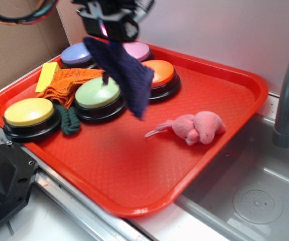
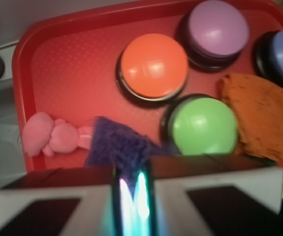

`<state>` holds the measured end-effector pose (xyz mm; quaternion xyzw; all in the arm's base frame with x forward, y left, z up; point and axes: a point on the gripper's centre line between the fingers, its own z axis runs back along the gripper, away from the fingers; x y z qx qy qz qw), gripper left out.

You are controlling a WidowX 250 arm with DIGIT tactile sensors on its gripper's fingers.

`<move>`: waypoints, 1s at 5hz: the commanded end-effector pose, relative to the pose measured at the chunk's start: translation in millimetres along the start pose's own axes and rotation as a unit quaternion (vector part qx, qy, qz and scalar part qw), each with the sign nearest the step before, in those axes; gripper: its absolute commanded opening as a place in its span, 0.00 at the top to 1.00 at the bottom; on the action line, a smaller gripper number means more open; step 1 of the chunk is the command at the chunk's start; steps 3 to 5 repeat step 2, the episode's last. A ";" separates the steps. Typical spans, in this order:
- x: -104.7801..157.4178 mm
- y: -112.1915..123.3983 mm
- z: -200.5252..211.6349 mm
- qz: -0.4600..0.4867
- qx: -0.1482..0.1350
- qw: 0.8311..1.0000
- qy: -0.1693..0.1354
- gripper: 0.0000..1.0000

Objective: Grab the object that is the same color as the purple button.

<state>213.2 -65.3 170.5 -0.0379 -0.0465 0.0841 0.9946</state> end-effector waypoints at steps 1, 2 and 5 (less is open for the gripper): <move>-25.5 54.6 45.8 0.070 -0.044 0.994 -0.065 1.00; -25.5 58.2 46.6 0.080 -0.050 0.994 -0.052 1.00; -25.5 58.2 46.6 0.080 -0.050 0.994 -0.052 1.00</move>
